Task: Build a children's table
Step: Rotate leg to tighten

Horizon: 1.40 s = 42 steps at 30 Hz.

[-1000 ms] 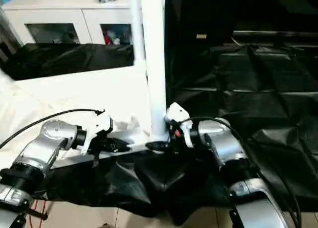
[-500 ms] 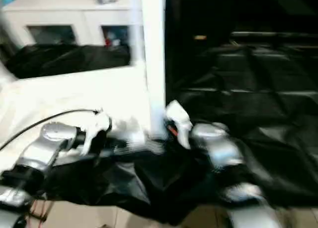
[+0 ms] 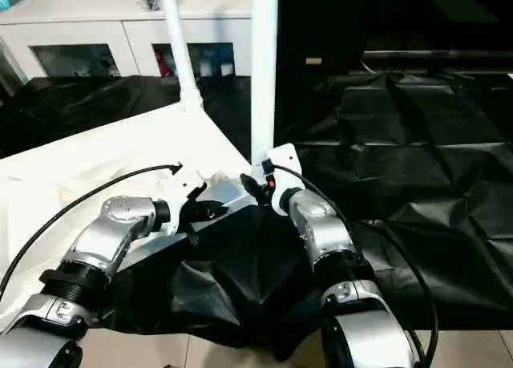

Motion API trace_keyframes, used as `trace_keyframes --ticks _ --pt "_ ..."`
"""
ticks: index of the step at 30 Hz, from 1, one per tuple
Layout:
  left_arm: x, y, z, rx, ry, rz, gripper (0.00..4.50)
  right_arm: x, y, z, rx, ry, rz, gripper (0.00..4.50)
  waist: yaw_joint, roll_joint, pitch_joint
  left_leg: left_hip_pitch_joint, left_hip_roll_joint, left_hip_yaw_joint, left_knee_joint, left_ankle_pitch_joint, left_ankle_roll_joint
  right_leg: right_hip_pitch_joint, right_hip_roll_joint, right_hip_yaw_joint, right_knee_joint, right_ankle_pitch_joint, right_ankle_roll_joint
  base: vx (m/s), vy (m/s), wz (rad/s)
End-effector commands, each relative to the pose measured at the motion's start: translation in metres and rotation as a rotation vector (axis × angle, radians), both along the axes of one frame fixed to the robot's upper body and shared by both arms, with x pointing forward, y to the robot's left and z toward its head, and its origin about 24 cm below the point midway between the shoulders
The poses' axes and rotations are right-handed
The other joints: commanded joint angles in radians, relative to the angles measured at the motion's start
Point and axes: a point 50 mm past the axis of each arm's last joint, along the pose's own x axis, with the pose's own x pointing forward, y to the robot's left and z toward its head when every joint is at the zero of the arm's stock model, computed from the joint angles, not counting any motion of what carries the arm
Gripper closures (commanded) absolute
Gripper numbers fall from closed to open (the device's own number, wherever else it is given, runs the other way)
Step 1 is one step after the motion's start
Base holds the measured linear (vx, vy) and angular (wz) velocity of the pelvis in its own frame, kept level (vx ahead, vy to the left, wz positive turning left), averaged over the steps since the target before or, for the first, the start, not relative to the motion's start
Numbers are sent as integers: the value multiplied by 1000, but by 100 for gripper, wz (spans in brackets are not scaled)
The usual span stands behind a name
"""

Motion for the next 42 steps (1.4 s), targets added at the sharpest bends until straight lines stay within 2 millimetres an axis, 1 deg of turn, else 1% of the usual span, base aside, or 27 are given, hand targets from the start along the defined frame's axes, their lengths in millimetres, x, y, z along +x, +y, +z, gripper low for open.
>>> trace_keyframes --ticks 1,2,4,6,8,11,12,13,16,18,20,21,23,24,29,30,31,32,33,34,35,36,37,38,39,41,42 --pt "-10 -34 8 -74 -21 -198 450 -16 39 -7 35 41 257 70 2 -7 -57 0 15 -4 -66 -150 63 55 -46 37 -75 -42 -242 0 0 0" --pt "-12 -32 8 -77 -20 -226 450 -18 38 -5 33 29 303 70 2 -7 -57 0 15 -4 -66 -150 63 55 -46 37 -75 -42 -242 0 0 0" --pt "-17 -25 8 -74 1 -277 450 -22 32 0 13 -6 434 70 5 -7 -61 -4 17 -2 -59 -105 94 59 -44 34 -65 49 -264 0 0 0" --pt "-20 -21 8 -72 6 -316 450 -24 28 2 1 -16 495 70 7 -7 -62 -5 17 0 -55 -83 115 58 -42 33 -60 91 -273 0 0 0" --pt "-23 -15 8 -69 27 -361 450 -27 21 6 -9 -22 574 70 9 -13 -60 -3 18 1 -56 -100 123 58 -42 32 -63 66 -277 0 0 0" --pt "-26 -3 7 -34 39 -409 450 -35 10 11 -25 -8 720 70 15 -10 -57 0 22 2 -58 -135 116 53 -44 34 -68 -7 -269 0 0 0" --pt "-26 1 7 -24 41 -421 450 -38 7 11 -33 1 762 70 18 -15 -56 1 23 1 -59 -139 112 52 -44 34 -68 -23 -268 0 0 0" --pt "-26 1 7 -24 41 -421 450 -38 7 11 -33 1 762 70 20 -13 -54 2 23 2 -61 -152 106 50 -44 35 -71 -50 -264 0 0 0" --pt "-28 10 7 -12 64 -445 450 -44 -1 12 -54 28 860 70 26 -14 -56 1 23 2 -60 -140 101 50 -45 37 -67 -40 -262 0 0 0" --pt "-29 16 8 -5 80 -466 450 -49 -5 13 -64 48 920 93 29 -13 -57 1 23 1 -59 -124 103 51 -45 37 -65 -20 -263 0 0 0" --pt "-30 16 8 -10 86 -474 450 -51 -6 12 -63 57 932 103 32 -15 -58 2 23 1 -59 -118 106 49 -44 37 -65 -7 -267 0 0 0" --pt "-30 15 9 -15 90 -478 450 -51 -6 12 -60 62 934 111 33 -19 -57 1 23 2 -59 -116 107 50 -44 37 -65 -7 -267 0 0 0" --pt "-30 14 8 -16 92 -479 450 -53 -4 10 -57 67 938 131 36 -17 -56 2 23 1 -60 -121 102 49 -47 37 -66 -28 -265 0 0 0" --pt "-30 13 7 -14 90 -475 450 -53 -3 9 -56 66 933 137 35 -14 -56 2 23 1 -60 -127 96 49 -46 37 -68 -37 -262 0 0 0" --pt "-28 6 5 -25 78 -431 450 -54 2 5 -28 67 869 171 39 -11 -57 2 22 0 -60 -121 89 50 -45 37 -66 -19 -259 0 0 0" --pt "-25 3 5 -34 70 -409 450 -54 3 4 -25 60 845 174 39 -9 -55 3 23 2 -61 -138 83 48 -45 38 -70 -39 -256 0 0 0" --pt "-23 1 6 -39 61 -383 450 -51 5 2 -29 51 803 177 40 -12 -53 5 23 1 -64 -157 73 47 -45 38 -74 -76 -249 0 0 0" --pt "-17 -3 8 -52 43 -329 450 -45 8 0 -39 30 706 177 37 -12 -51 5 22 0 -66 -166 57 47 -47 39 -77 -117 -238 0 0 0" --pt "-16 -5 8 -56 37 -312 450 -43 10 -1 -42 24 672 178 34 -11 -48 6 22 0 -70 -178 47 45 -47 39 -80 -145 -233 0 0 0" --pt "-13 -8 9 -62 33 -279 450 -38 11 -4 -48 33 594 179 32 -14 -48 9 19 -2 -72 -206 31 48 -48 38 -87 -206 -215 0 0 0" --pt "-13 -8 9 -62 33 -279 450 -38 11 -4 -48 33 594 179 28 -13 -46 9 19 -1 -73 -218 25 44 -48 40 -88 -230 -212 0 0 0" --pt "-10 -10 10 -63 27 -250 450 -34 13 -7 -54 44 525 180 22 -12 -47 8 18 -4 -75 -226 18 47 -49 40 -90 -254 -202 0 0 0" --pt "-3 -17 9 -50 14 -170 450 -24 18 -12 -57 53 356 180 14 -13 -44 8 18 -4 -77 -232 14 42 -48 41 -93 -262 -199 0 0 0" --pt "-1 -20 9 -44 9 -137 450 -22 20 -14 -54 60 302 180 10 -11 -42 9 18 -4 -78 -243 6 40 -47 40 -93 -279 -198 0 0 0" --pt "1 -22 9 -41 5 -114 450 -21 22 -15 -47 66 268 180 6 -11 -42 15 15 -6 -79 -269 -4 40 -49 38 -100 -332 -184 0 0 0" --pt "5 -28 10 -49 -4 -64 450 -18 27 -17 -29 92 187 180 4 -17 -46 8 15 -6 -77 -232 7 46 -49 42 -96 -273 -187 0 0 0" --pt "6 -30 10 -54 -8 -42 450 -18 30 -19 -24 106 159 180 4 -15 -48 8 15 -6 -76 -212 16 46 -47 41 -93 -232 -193 0 0 0"
